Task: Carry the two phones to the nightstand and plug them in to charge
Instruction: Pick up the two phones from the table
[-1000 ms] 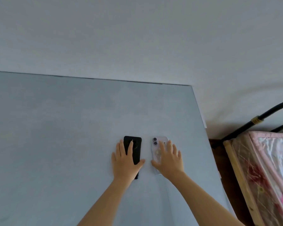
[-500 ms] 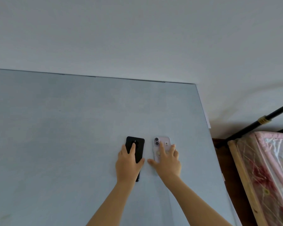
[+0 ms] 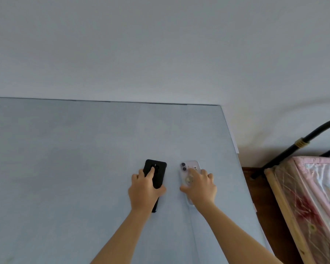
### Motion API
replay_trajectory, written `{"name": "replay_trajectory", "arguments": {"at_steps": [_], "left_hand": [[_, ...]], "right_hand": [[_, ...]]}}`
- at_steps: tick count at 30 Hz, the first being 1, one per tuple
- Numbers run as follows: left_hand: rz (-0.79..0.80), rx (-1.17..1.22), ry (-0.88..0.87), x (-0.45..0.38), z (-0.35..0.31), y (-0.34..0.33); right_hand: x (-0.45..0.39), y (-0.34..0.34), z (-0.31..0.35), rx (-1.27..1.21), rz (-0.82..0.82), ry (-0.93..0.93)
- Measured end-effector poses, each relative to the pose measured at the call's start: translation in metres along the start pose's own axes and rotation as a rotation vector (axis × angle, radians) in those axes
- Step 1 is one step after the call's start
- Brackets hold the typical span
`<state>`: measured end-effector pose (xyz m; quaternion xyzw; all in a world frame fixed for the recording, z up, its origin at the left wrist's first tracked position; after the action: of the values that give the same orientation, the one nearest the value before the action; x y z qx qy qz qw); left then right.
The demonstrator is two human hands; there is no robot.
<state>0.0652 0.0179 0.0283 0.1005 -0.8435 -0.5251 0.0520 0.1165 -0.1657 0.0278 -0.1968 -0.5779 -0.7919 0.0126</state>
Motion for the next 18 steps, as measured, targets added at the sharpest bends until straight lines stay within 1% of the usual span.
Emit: {"name": "replay_trajectory", "arguments": {"at_steps": [5,13,18], "left_hand": [[-0.117,0.075,-0.039,-0.008,-0.039,0.048],[-0.262,0.096,-0.25,-0.008,-0.114,0.125],[-0.295,0.077,-0.414,0.001,-0.158,0.165]], "right_hand": [[0.012,0.059,-0.002,-0.105,-0.108,0.042],[0.053,0.157,-0.017,-0.179,-0.296,0.105],[0.089,0.207,-0.035,-0.235,-0.399,0.069]]}}
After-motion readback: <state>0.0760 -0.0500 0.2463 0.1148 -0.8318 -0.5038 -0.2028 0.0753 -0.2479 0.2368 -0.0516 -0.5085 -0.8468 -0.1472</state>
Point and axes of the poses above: each hand's wrist, its own x-axis away from the middle knuckle, its own y-axis out of the back of the hand, z = x × y, the point moved 6 cm from there along -x, towards the middle knuckle, and after that the axes turned 12 degrees about -y, right-handed, at the moved point
